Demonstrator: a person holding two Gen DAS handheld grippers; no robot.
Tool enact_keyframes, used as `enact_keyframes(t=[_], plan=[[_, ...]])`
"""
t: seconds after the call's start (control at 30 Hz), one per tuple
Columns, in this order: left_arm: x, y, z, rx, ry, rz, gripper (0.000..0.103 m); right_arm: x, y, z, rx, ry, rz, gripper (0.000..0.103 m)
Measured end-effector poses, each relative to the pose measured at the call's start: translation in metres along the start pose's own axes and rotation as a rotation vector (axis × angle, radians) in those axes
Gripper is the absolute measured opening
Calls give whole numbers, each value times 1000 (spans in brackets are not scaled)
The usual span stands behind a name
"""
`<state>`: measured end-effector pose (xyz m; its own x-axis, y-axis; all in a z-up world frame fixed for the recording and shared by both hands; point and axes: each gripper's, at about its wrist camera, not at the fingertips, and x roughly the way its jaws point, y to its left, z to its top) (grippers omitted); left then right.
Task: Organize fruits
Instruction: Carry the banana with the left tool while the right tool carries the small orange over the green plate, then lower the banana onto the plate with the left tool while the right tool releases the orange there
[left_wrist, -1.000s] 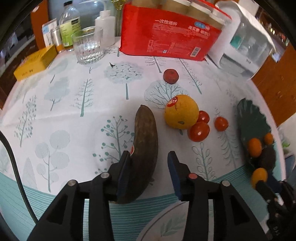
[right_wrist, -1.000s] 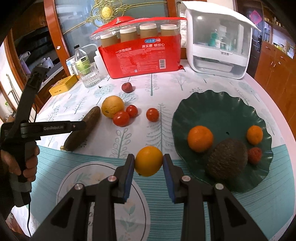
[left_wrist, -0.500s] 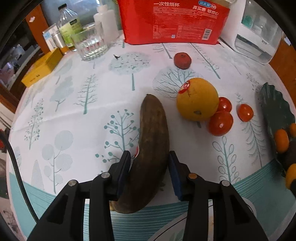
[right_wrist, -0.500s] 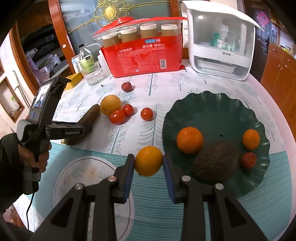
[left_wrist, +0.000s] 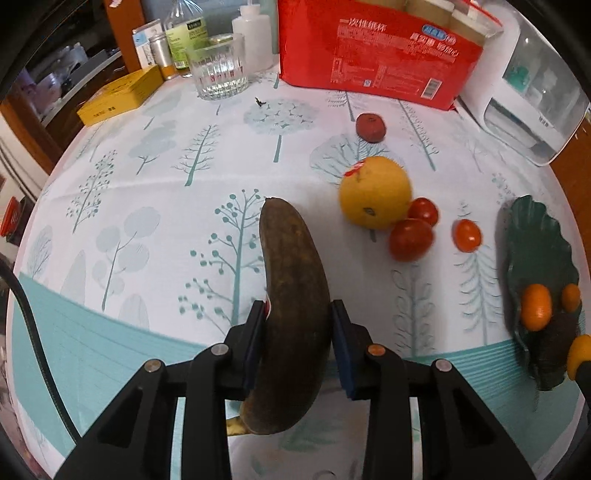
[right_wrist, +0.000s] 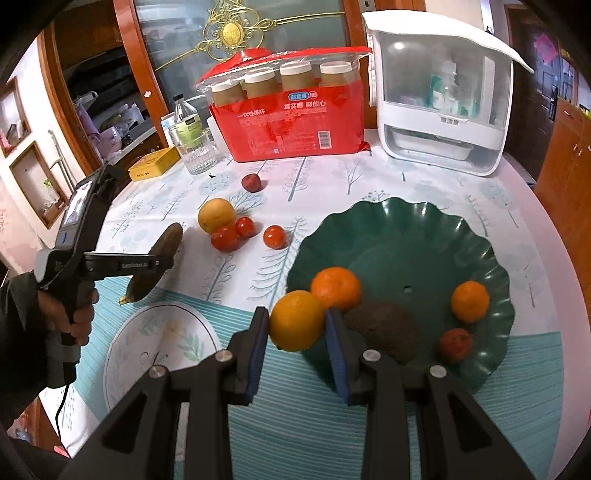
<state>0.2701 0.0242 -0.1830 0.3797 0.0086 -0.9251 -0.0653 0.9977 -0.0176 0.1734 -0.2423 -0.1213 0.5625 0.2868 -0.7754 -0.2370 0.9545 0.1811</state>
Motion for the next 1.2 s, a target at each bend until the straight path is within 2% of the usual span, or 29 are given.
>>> enact_keyframes(t=[0.33,0.67,1.0,1.2], plan=[[-49,-40,-2,-43,-64,-32,32,-11,-44,2,-18,-9,23,32],[-81,-117,9,2,-144,-120,33,-7,-89,-3,-7,3,24,32],[-70,-189,10,80,-172,-278,33,4,-112,-14,12,10,64,32],[-53,-227,10,133,-129,-323,33,10,-119,-17,15,17,76,32]])
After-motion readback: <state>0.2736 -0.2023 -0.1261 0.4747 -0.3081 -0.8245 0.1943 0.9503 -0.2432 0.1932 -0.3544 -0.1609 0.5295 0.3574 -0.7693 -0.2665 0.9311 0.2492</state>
